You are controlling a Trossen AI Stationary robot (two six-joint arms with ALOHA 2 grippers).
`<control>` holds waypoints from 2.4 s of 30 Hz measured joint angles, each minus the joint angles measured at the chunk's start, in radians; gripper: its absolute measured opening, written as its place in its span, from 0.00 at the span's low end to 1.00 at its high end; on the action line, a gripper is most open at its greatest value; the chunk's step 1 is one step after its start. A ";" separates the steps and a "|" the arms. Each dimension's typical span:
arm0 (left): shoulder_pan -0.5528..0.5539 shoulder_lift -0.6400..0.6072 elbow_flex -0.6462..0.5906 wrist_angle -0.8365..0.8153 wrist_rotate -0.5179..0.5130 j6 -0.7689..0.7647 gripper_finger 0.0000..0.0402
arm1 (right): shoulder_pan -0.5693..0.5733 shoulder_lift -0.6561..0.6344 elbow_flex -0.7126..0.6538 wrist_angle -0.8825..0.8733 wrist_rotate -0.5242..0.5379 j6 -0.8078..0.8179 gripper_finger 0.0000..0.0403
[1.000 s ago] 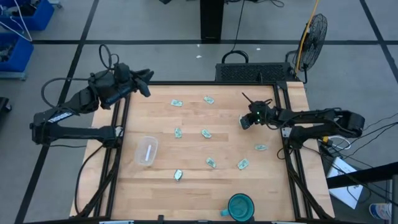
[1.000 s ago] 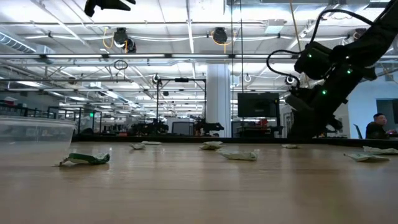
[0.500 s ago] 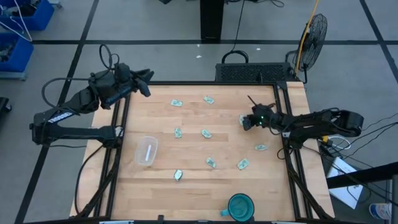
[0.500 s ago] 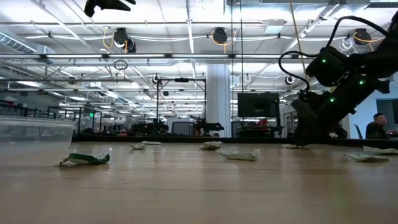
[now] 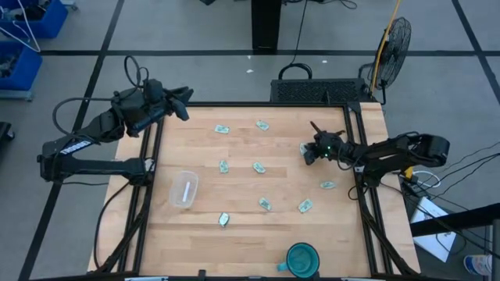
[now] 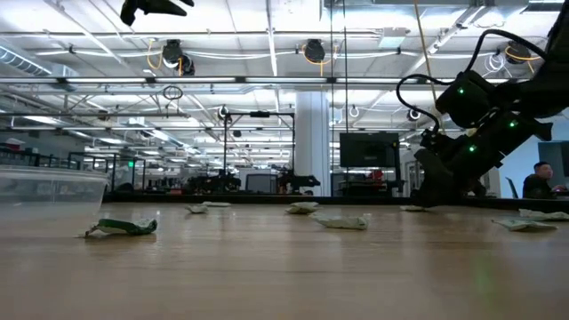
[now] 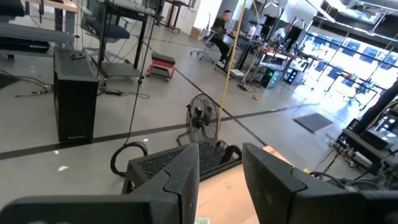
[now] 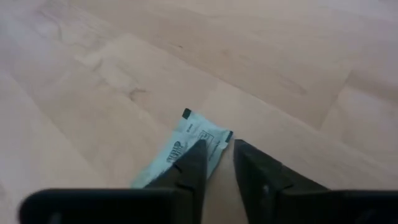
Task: Pick and place Stevia / Truvia into bins
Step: Put the light green stevia packet into the transparent bin
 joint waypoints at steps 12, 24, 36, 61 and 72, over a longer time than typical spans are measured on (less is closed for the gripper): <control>0.000 0.028 0.000 -0.014 0.171 -0.002 0.32 | 0.011 -0.087 0.073 0.147 -0.093 -0.014 0.00; -0.011 0.300 0.000 -0.091 0.377 -0.055 0.32 | 0.085 -0.090 0.426 -0.508 -0.023 -0.283 0.06; 0.003 0.309 0.000 0.006 0.375 -0.014 0.32 | 0.071 -0.086 0.249 -0.514 -0.010 -0.217 0.35; 0.003 0.310 0.000 0.005 0.374 -0.025 0.32 | 0.050 -0.083 0.071 -0.186 0.036 -0.228 0.29; -0.010 0.310 0.000 0.004 0.374 -0.072 0.32 | 0.006 -0.064 0.071 -0.116 -0.036 0.028 0.29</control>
